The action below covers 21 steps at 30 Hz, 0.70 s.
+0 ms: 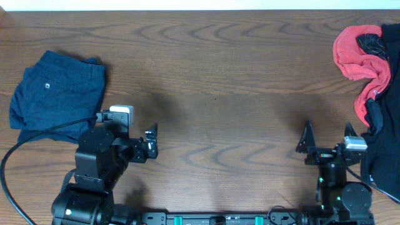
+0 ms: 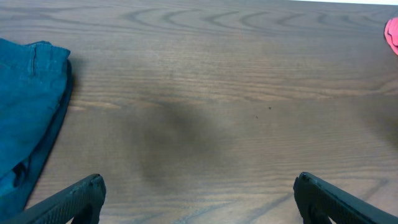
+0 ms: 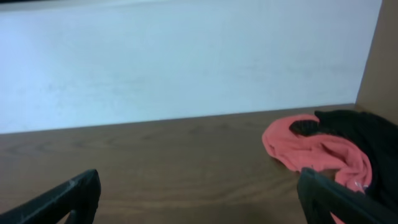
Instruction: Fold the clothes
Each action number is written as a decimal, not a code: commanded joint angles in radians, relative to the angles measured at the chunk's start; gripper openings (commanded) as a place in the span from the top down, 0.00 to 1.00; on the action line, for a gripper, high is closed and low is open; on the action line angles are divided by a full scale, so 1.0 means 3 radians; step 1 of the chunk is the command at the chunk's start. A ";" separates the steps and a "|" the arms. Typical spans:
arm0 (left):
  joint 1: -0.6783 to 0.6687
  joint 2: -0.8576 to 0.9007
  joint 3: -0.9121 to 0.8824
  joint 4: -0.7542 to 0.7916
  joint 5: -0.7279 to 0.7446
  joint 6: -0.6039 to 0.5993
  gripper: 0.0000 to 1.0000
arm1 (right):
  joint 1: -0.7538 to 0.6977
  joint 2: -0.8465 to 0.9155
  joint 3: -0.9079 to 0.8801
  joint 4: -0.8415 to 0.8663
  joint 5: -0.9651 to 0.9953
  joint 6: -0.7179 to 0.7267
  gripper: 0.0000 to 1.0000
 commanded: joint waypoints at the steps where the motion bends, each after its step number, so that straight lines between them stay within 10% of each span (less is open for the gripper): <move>1: 0.0001 0.0001 -0.0006 0.0001 -0.0062 -0.0004 0.02 | -0.0020 -0.0022 -0.0331 0.0356 -0.0015 -0.0118 0.01; 21: 0.0001 0.0001 -0.0006 0.0001 -0.0062 -0.0004 0.02 | -0.0020 0.0003 -0.0650 0.0306 -0.0267 -0.0154 0.01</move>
